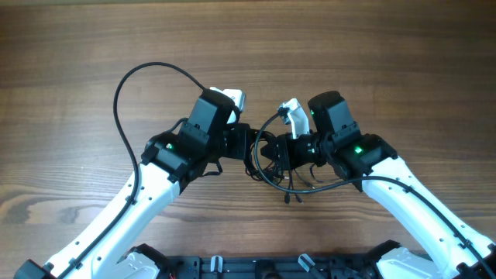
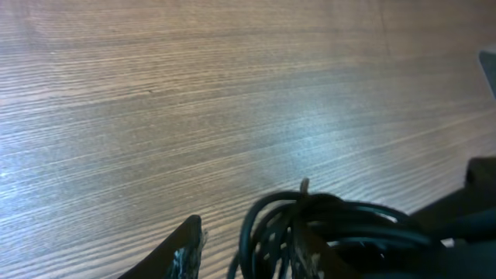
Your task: Untangle cables
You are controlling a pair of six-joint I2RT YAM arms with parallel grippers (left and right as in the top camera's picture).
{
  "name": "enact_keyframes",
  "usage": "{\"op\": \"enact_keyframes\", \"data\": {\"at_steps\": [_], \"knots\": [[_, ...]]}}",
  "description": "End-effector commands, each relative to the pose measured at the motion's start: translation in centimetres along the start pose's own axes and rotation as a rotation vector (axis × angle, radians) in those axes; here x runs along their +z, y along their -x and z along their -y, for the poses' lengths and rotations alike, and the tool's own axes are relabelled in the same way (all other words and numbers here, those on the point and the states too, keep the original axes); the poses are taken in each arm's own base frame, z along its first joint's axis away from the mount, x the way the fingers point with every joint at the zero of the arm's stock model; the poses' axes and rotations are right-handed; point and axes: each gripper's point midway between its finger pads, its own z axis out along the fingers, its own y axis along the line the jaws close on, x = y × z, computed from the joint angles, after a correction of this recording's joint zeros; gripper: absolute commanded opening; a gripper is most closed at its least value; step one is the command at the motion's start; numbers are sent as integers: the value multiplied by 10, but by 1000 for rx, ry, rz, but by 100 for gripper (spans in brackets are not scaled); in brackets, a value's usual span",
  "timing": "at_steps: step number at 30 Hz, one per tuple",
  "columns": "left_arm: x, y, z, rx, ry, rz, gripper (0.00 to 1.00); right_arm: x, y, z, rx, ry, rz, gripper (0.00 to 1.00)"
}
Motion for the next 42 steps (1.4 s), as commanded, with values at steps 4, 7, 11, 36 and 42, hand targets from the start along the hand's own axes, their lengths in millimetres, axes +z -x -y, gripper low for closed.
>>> {"op": "enact_keyframes", "data": {"at_steps": [4,7,11,36,42], "knots": [[-1,10,-5,-21,46,39,36,-2,0,-18,-37,96,-21,4],[2,9,-7,-22,50,29,36,-2,0,-19,-36,103,-25,4],[8,1,-12,-23,76,-9,34,-3,-2,-25,-62,137,-35,4],[19,-25,-29,-34,145,-131,4,-7,21,-35,-161,155,67,9],[16,-15,-36,-92,150,-92,4,-3,30,-6,-36,5,111,12]]}}
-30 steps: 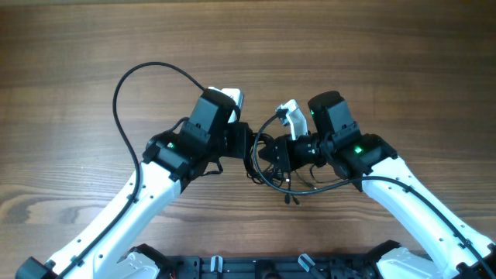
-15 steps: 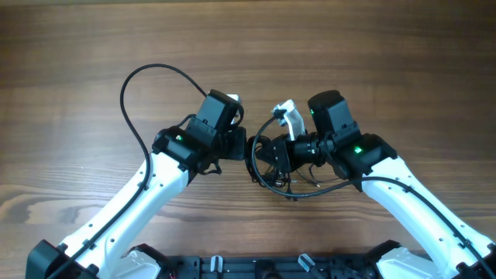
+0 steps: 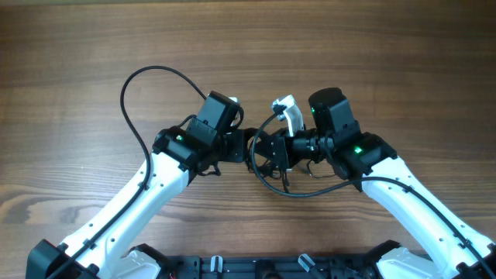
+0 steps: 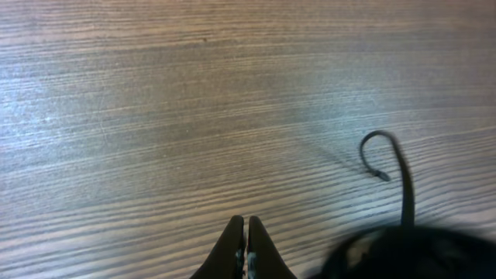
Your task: Untangle cables
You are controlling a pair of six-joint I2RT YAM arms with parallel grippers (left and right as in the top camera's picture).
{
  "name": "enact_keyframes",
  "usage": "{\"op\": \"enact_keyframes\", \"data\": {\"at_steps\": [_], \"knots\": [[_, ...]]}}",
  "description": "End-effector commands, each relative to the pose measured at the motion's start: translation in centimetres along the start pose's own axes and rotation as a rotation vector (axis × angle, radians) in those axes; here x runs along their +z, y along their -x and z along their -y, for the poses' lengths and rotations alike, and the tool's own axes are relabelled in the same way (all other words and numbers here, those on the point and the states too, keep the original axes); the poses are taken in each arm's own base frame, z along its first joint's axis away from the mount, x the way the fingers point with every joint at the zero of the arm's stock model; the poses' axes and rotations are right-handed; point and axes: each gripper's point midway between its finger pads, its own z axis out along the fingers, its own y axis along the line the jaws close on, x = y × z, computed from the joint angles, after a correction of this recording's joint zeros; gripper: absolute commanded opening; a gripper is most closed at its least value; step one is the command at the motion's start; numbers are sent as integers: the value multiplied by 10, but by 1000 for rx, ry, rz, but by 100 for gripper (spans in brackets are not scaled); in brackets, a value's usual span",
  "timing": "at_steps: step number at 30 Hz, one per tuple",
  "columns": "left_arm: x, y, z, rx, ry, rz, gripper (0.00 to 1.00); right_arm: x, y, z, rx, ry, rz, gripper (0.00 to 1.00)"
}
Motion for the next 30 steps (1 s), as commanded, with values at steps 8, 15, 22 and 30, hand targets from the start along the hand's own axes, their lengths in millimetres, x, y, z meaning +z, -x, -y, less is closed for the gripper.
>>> {"op": "enact_keyframes", "data": {"at_steps": [8,15,22,30], "knots": [[-27,40,-55,-443,9,126,4,30,30,25,383,-48,106,4],[-53,41,-28,-524,-325,25,57,63,51,20,493,56,157,4],[-52,32,-26,-653,-331,-39,85,64,81,4,497,167,257,4],[-44,28,-56,-806,-164,0,50,60,79,-26,454,307,183,4]]}}
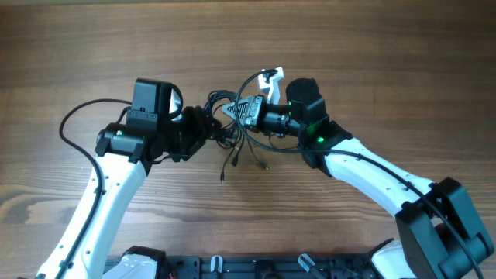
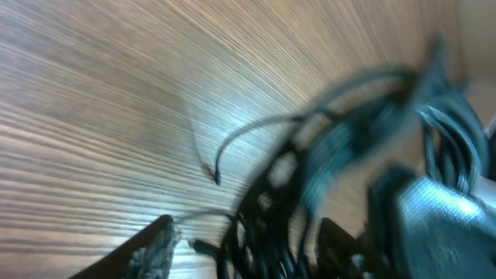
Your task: Untangle cables
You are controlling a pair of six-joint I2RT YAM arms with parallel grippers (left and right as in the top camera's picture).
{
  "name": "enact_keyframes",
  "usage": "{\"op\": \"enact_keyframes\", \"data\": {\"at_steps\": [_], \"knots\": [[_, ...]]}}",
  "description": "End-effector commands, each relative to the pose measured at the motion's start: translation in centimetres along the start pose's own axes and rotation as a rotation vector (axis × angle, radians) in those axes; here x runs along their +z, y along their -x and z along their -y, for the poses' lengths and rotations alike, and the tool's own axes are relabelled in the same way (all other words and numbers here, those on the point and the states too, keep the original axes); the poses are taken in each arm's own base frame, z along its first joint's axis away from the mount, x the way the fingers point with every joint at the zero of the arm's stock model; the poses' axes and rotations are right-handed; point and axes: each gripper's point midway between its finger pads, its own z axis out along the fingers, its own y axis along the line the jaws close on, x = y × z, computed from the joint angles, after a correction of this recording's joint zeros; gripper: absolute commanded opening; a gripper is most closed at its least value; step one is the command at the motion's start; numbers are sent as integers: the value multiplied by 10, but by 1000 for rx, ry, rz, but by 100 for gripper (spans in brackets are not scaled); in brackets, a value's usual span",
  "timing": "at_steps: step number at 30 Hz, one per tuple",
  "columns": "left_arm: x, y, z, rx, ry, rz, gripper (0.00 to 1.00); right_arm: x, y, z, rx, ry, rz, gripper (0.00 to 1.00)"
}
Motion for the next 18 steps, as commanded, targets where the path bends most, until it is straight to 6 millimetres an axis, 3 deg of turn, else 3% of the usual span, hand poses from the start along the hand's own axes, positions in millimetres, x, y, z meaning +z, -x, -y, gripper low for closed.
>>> {"op": "enact_keyframes", "data": {"at_steps": [1,5,8,10,11,12,14,15,16,18], "knots": [[-4,13,-2,-61,23,69,45,1,-16,-14,16,65,-99,4],[-4,17,3,-49,2,85,28,0,-26,-19,14,93,-158,4],[-2,20,3,-44,5,96,4,0,-27,-19,7,95,-164,4],[-3,27,-2,-17,37,136,4,-1,-25,-18,-63,97,-157,10],[-4,31,-5,18,55,158,4,-2,-23,-15,-126,95,-152,17],[-5,34,-6,63,70,174,4,-4,-21,-10,-187,85,-147,33],[-7,34,-8,155,85,179,4,-10,-17,9,-259,32,-150,79],[-9,33,-8,202,90,177,4,-14,-16,21,-275,-2,-157,95],[-11,32,-8,250,94,175,4,-18,-15,31,-272,-34,-164,100],[-16,30,-7,353,96,178,4,-33,-10,59,-240,-119,-174,100]]}}
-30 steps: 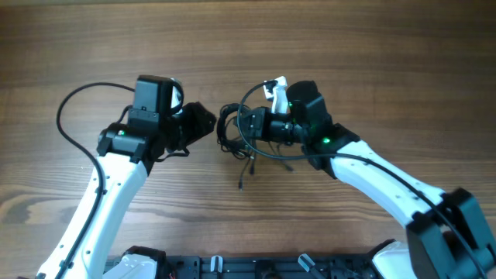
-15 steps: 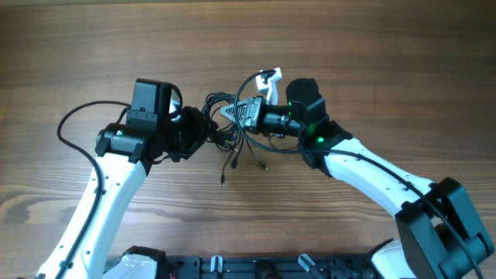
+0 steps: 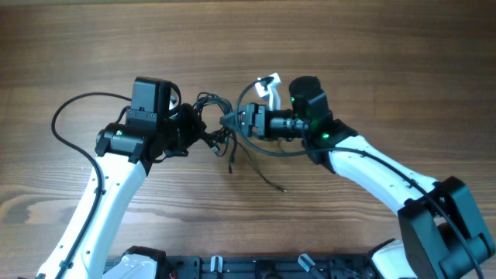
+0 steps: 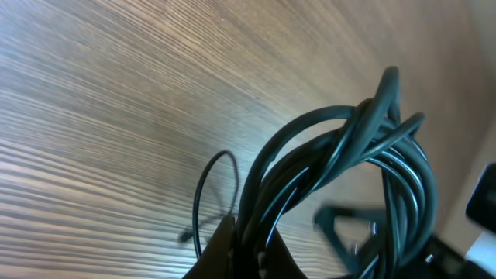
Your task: Untangle cables
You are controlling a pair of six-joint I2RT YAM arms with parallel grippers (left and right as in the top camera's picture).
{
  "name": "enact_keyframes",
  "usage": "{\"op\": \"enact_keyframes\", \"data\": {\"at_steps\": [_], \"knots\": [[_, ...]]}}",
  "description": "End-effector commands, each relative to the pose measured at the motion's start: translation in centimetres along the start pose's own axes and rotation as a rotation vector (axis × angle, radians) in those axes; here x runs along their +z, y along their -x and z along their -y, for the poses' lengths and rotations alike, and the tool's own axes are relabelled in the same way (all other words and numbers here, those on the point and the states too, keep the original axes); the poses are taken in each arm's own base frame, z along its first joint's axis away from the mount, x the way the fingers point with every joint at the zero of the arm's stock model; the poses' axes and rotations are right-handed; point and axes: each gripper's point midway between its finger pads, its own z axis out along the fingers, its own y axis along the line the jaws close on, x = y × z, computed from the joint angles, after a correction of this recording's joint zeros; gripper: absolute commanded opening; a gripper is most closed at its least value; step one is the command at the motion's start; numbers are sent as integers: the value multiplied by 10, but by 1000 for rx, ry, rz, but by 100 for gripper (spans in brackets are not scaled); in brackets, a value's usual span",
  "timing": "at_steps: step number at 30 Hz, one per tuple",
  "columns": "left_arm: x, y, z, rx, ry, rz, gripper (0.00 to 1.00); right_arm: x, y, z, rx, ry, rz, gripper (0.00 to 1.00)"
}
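Note:
A tangled bundle of black cables (image 3: 212,108) hangs between my two grippers at mid table. My left gripper (image 3: 200,130) is shut on the bundle; in the left wrist view the coiled loops (image 4: 350,152) rise straight out of the closed fingers (image 4: 225,252). My right gripper (image 3: 234,122) meets the tangle from the right and appears shut on strands of it. A white plug (image 3: 269,80) sticks up behind the right gripper. Loose ends trail toward the near side (image 3: 230,164) and lower right (image 3: 277,187).
One long black cable (image 3: 66,111) arcs out to the left, around the left arm. The wooden table (image 3: 372,46) carries nothing else. Both white arms reach in from the near edge.
My left gripper was open with the cables between its fingers; now it is shut on the bundle. One loose end now lies farther out at the lower right.
At first both grippers met at the tangle nearer the front edge, the left one open beside the bundle. Then the left was shut with the bundle to its right. Later both sat farther back and left, the left open around cables, and now it grips them.

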Motion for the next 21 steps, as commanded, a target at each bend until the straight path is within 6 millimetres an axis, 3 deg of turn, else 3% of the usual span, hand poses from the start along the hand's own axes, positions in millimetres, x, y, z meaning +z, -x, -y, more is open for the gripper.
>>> {"op": "enact_keyframes", "data": {"at_steps": [1,3,4,7,11,13,15,17,21], "knots": [[-15,7,2,267,6,61,4,-22,7,37,-110,-85,-10,100],[-20,7,5,368,-4,76,4,-38,10,50,-119,-96,-15,100],[-22,7,5,409,-5,80,4,-43,11,47,-158,-62,-24,99],[-23,6,6,558,-7,78,4,-53,9,29,-304,79,-56,96],[-21,-10,18,761,-76,30,4,-53,0,7,-389,195,-91,91],[-20,-13,23,779,-85,31,4,-48,-6,0,-402,220,-113,80],[-20,-10,27,749,-91,48,4,-42,-13,-4,-408,230,-136,74],[-22,14,19,518,-8,145,4,-33,-22,-8,-417,224,-157,74],[-27,36,1,193,63,238,4,-18,-28,-6,-435,170,-162,75]]}}
